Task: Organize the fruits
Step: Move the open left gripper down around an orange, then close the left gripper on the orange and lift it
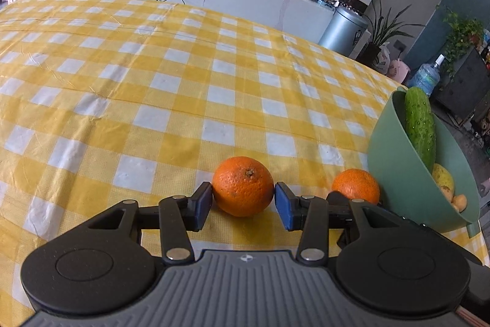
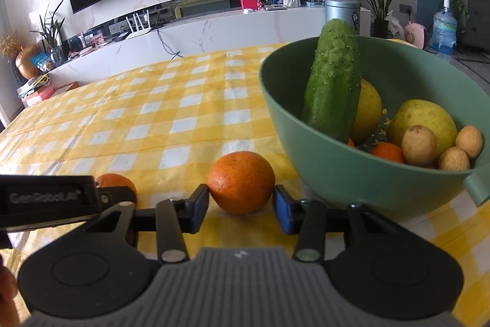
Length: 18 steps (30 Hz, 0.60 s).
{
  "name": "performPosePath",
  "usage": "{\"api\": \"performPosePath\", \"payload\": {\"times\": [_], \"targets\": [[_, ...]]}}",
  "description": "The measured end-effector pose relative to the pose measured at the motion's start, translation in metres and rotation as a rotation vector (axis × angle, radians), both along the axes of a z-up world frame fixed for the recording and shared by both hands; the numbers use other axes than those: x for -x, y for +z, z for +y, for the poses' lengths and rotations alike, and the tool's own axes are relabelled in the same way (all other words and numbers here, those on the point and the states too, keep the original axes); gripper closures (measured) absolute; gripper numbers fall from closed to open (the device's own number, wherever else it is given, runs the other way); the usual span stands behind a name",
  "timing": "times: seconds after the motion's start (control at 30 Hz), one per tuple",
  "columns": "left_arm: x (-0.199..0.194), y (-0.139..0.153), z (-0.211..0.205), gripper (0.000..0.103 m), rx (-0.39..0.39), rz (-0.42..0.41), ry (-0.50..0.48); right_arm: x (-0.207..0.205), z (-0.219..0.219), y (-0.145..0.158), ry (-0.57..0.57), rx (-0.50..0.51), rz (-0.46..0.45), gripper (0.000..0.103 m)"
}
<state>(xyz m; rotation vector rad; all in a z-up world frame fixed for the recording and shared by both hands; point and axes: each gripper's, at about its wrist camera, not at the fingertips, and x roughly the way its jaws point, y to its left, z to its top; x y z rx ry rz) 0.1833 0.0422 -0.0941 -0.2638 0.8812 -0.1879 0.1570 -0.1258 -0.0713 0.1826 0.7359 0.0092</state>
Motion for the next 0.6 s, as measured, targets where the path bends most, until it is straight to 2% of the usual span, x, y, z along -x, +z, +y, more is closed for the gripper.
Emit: {"api": "performPosePath", "payload": {"times": [0.07, 0.23, 0.47, 0.6], "targets": [[0.0, 0.0, -0.001, 0.046, -0.002, 0.002, -0.001, 0.005, 0.0, 0.002, 0.024, -0.011, 0.015, 0.06], [0.002, 0.0, -0.002, 0.045, -0.015, 0.0, -0.007, 0.018, 0.004, 0.005, 0.088, -0.004, 0.043, 0.06], [0.0, -0.002, -0.006, 0.044, -0.04, -0.026, -0.006, 0.017, 0.014, 0.003, 0.094, 0.058, 0.027, 0.057], [-0.001, -0.002, -0.007, 0.044, -0.044, -0.034, -0.006, 0.014, 0.018, 0.002, 0.082, 0.097, 0.005, 0.052]]}}
